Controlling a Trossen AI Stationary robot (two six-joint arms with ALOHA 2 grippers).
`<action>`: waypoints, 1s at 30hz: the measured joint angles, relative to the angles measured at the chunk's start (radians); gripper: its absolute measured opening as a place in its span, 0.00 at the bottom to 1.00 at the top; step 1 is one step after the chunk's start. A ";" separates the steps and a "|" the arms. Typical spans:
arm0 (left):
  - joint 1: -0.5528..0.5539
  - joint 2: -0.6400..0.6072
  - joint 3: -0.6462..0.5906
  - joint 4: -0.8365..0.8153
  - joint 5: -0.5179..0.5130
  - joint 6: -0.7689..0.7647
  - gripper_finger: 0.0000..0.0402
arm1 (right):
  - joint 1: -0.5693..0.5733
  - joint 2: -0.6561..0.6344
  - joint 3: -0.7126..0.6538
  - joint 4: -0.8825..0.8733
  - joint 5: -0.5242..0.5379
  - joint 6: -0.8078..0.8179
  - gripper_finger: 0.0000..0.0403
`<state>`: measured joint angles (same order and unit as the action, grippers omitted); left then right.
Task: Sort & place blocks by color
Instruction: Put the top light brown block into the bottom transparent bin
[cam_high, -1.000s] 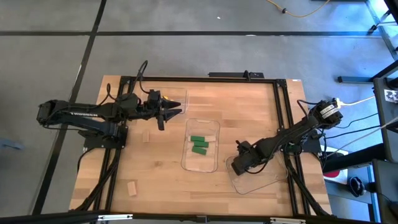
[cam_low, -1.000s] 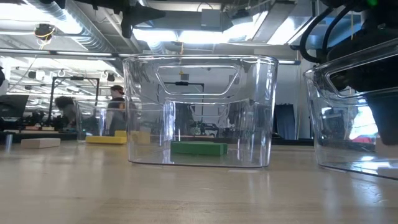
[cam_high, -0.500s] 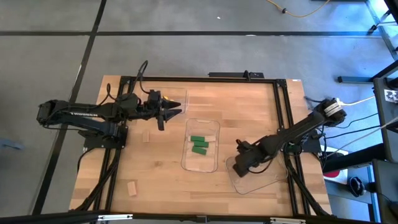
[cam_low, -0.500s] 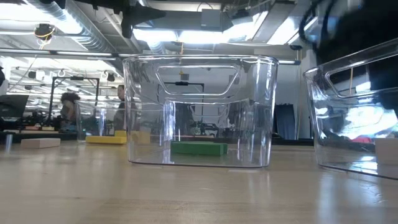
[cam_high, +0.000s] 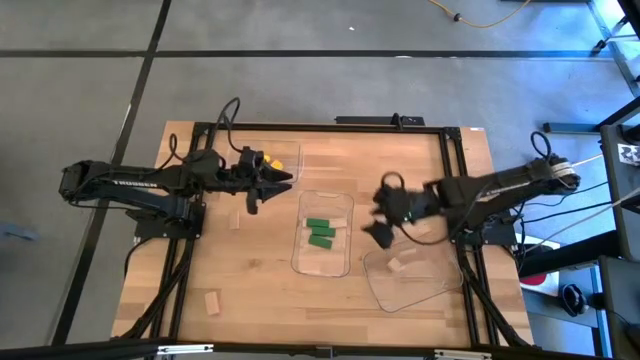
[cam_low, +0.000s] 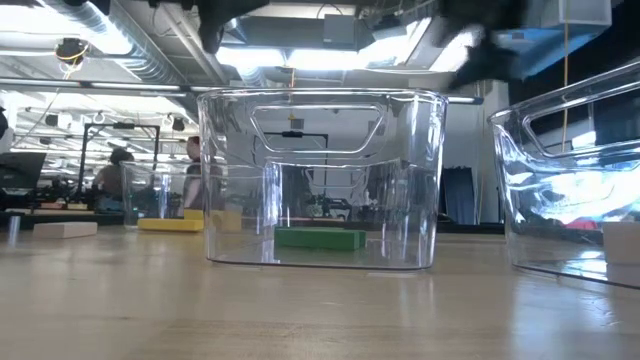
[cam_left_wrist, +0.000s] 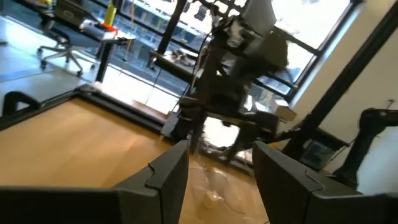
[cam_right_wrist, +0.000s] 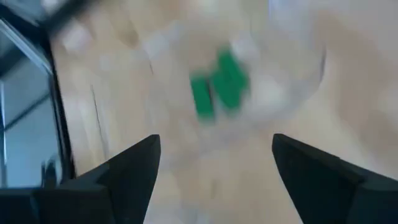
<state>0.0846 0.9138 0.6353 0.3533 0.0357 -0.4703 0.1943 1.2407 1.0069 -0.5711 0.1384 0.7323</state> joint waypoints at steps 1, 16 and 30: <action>0.000 0.000 0.000 0.009 0.006 -0.005 0.42 | -0.033 0.000 0.000 0.054 -0.008 -0.061 0.77; 0.000 0.000 0.000 0.050 0.000 0.023 0.42 | -0.260 -0.178 -0.077 0.589 -0.192 -0.364 0.77; 0.000 0.000 0.000 0.050 -0.020 0.055 0.42 | -0.260 -0.216 -0.216 0.822 -0.177 -0.265 0.77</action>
<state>0.0849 0.9134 0.6357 0.4034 0.0154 -0.4149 -0.0654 1.0247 0.7914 0.2512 -0.0387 0.4675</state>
